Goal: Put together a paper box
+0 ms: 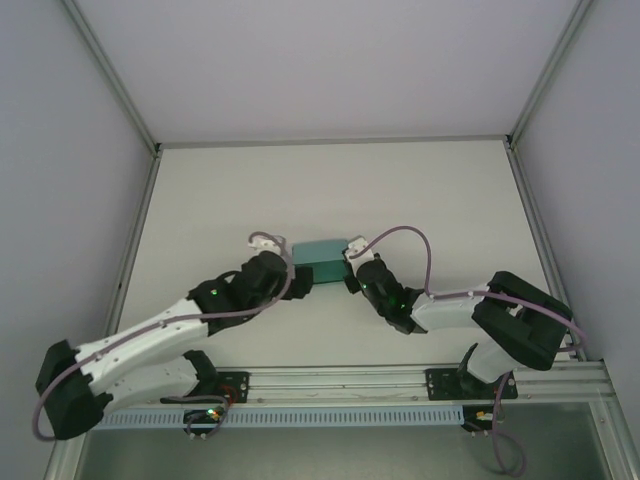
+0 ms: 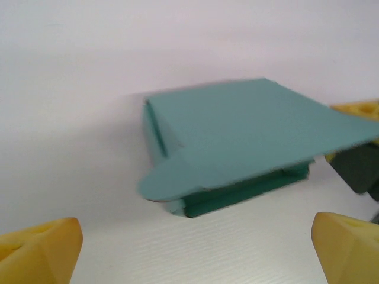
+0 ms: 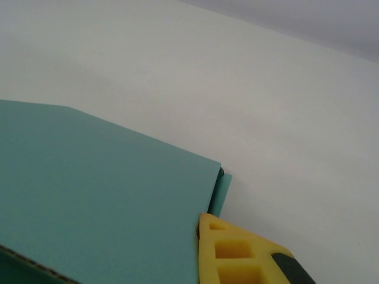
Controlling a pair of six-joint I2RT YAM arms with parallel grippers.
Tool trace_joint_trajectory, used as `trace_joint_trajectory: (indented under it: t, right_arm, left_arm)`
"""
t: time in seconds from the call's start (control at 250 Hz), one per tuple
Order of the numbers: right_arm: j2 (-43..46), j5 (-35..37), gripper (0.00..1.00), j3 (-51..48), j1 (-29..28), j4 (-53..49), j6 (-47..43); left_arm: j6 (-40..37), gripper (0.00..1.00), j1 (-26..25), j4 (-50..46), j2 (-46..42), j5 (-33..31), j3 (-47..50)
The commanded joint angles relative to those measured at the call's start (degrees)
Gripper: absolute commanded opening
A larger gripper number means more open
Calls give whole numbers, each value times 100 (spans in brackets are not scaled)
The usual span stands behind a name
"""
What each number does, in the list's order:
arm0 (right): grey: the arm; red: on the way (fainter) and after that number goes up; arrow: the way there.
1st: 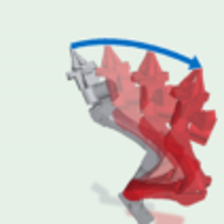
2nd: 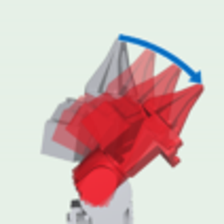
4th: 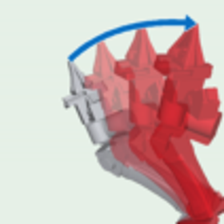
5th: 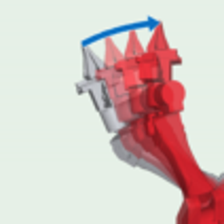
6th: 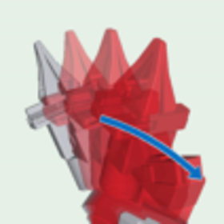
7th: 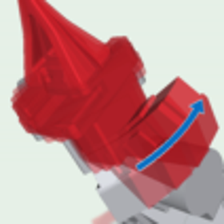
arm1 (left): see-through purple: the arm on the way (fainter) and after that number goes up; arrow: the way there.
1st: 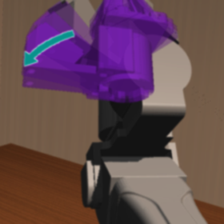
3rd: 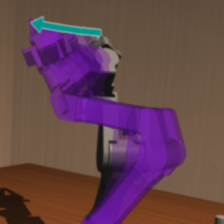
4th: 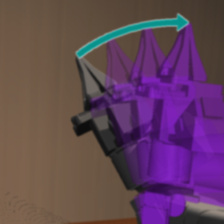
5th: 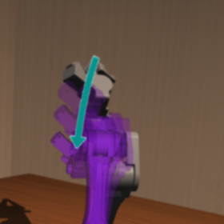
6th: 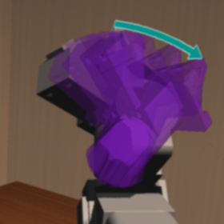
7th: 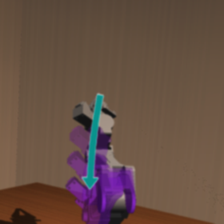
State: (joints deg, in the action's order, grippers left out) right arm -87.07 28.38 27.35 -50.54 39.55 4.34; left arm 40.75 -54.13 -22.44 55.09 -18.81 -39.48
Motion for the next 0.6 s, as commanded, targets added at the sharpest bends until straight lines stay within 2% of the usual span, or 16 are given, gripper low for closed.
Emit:
trace_joint_trajectory:
  t: [0.0, 0.108, 0.192, 0.383, 0.595]
  right_arm:
    - [-219, -231, 0, -160, -86, -256, -184]
    - [-399, -281, 0, -166, -152, -183, -295]
    - [-511, -200, 0, -158, -219, -106, -381]
    - [-632, -168, 0, -162, -242, -8, -450]
    - [-777, -166, 4, -140, -241, -70, -444]
  left_arm:
    - [707, 100, 884, -616, -343, 462, 8]
    - [901, 100, 2112, 139, -348, 1607, 391]
    - [887, 100, 2630, 854, -5, 2241, 499]
    - [367, 100, 2710, 996, 1634, 2625, -305]
    - [431, 94, 2767, 1963, 2665, 3021, -214]
